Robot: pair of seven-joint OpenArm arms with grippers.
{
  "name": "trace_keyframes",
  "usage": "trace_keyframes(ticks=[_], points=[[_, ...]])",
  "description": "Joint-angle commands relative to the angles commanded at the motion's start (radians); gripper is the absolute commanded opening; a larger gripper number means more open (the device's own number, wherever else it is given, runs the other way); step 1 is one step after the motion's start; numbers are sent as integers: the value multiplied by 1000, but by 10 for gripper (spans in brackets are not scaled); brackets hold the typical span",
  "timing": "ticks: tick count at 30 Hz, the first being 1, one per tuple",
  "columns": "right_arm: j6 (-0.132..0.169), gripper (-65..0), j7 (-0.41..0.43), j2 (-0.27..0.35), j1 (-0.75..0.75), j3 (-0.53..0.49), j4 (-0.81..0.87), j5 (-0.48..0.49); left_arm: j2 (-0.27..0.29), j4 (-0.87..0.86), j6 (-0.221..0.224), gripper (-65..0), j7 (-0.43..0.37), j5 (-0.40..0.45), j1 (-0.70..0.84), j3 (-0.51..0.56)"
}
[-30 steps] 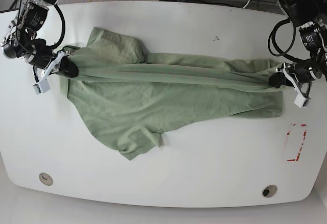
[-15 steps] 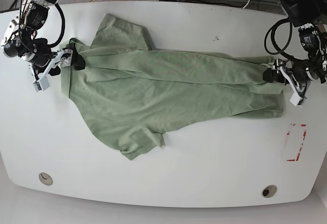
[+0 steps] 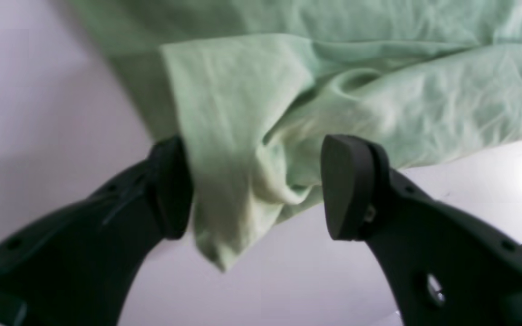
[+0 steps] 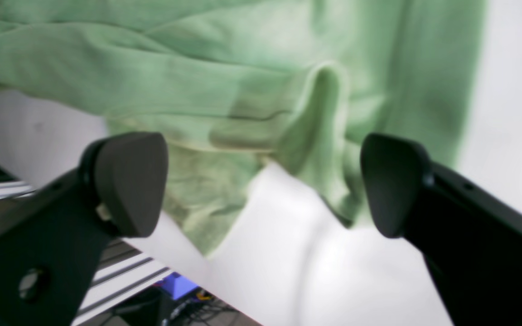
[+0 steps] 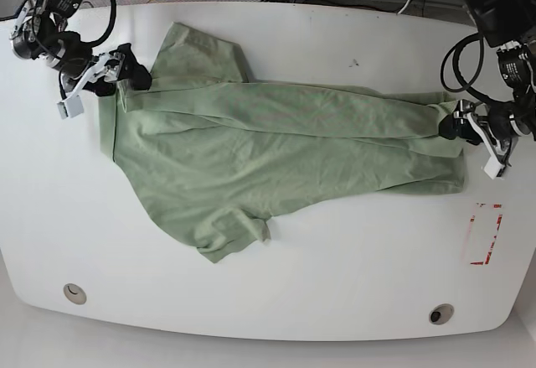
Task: Layout the t-shirt on the table in an organized manner, then fold the t-shirt properly
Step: 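Release the shirt with both grippers and raise them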
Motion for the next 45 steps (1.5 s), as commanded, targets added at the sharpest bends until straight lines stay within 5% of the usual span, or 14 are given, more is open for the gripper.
trace_keyframes(ticks=[14,25,45], points=[[0,0,0,-20,-86,-72,-18,38,-12,68,0,-242,0,0,-52,-94],[0,0,0,-17,-58,-81,-259,38,-28,180,0,-242,0,2,-44,-167],[0,0,0,-28,-34,-207,-267,43,-29,184,0,-246,0,2,2,-207]])
